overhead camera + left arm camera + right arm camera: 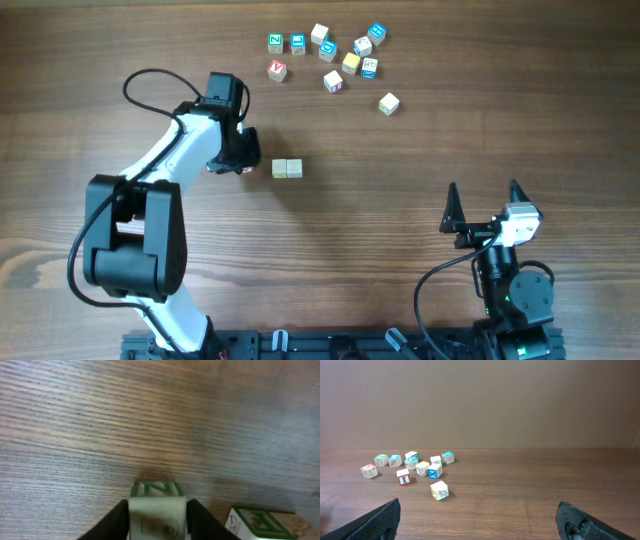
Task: Form a horizontal line
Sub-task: 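Carry the green N block toward the two-block row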
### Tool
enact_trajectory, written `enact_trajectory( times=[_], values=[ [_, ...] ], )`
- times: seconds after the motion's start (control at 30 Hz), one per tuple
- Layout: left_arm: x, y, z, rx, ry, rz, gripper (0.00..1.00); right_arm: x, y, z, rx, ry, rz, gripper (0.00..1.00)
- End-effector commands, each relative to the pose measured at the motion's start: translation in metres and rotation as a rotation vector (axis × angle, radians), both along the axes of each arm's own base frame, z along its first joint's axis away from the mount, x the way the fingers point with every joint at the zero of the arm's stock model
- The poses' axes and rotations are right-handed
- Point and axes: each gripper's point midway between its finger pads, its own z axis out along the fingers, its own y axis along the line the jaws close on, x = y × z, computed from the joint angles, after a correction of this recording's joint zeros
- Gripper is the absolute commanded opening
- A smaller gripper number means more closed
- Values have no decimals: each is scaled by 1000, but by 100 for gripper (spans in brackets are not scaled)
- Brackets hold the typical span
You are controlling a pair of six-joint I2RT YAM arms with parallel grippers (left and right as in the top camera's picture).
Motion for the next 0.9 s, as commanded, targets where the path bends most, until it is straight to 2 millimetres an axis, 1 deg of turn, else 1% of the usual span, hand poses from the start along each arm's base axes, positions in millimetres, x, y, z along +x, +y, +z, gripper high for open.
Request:
enact_trajectory(
  times=[0.0, 0.03, 0.07, 0.17, 0.23, 0.3, 0.43, 0.47, 0.53, 0.6, 0.7, 0.73, 0.8, 0.83, 0.87],
  values=[
    [-6, -1, -5, -1, 17, -12, 50, 0, -3, 1, -7, -7, -15, 100],
    [-6, -1, -5, -1, 16, -12, 51, 0, -3, 1, -7, -7, -15, 100],
    [-6, -1, -5, -1, 16, -12, 56, 0, -3, 1, -7, -7, -15, 100],
    [-5, -1, -4, -2, 12, -12, 64, 0, -3, 1, -7, -7, -15, 100],
    [-3, -1, -3, -3, 6, -12, 73, 0, -3, 1, -7, -7, -15, 99],
    [5, -2, 4, -7, -19, -12, 83, 0, -3, 1, -7, -7, -15, 100],
    [18, -4, 23, -14, -74, -12, 88, 0, -3, 1, -7, -7, -15, 100],
    [20, -3, 29, -14, -93, -10, 92, 0, -3, 1, -7, -7, -15, 100],
    [24, 4, 41, 9, -130, 6, 92, 0, -3, 1, -7, -7, -14, 100],
    [26, 8, 46, 14, -144, 15, 88, 0, -3, 1, -7, -7, -15, 100],
    [26, 14, 46, 14, -144, 29, 75, 0, -3, 1, -7, -7, -15, 100],
    [26, 14, 46, 15, -143, 31, 67, 0, -3, 1, -7, -7, -14, 100],
    [23, 17, 43, 27, -125, 33, 41, 0, -3, 1, -7, -7, -15, 100],
    [22, 21, 41, 49, -121, 40, 26, 0, -3, 1, -7, -7, -15, 100],
    [23, 24, 41, 63, -121, 57, 24, 0, -3, 1, -7, -7, -15, 100]
  ],
)
